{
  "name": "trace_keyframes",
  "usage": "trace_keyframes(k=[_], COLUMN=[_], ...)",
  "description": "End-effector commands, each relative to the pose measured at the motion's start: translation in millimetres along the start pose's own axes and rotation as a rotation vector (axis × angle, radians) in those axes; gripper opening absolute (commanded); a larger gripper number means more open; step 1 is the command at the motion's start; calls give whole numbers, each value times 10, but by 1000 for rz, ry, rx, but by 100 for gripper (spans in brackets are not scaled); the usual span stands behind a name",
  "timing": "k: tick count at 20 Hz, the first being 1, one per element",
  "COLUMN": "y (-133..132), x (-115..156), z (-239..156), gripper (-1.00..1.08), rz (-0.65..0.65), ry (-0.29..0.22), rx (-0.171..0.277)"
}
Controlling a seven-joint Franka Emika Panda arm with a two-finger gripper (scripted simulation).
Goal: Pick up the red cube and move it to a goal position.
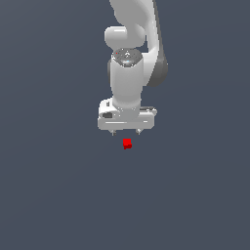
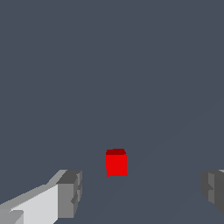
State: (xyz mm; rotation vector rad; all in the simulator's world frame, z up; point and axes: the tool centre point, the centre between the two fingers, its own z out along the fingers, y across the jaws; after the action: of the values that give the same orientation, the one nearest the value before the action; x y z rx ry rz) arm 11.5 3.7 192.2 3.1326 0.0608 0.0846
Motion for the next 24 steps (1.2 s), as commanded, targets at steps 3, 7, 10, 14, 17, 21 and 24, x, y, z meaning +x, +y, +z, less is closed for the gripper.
trace_keyframes(k=[3, 7, 10, 14, 17, 21, 24], y=[1, -8, -19, -39, -59, -84, -99], x=[-5, -42, -93, -197, -300, -430, -503], z=[10, 116, 264, 556, 843, 1211, 1424], gripper=[100, 100, 100, 100, 100, 100, 100], rz=[0, -3, -6, -13, -20, -28, -33], ry=[0, -4, -8, -18, -27, -39, -45], rx=[0, 1, 2, 3, 5, 7, 8])
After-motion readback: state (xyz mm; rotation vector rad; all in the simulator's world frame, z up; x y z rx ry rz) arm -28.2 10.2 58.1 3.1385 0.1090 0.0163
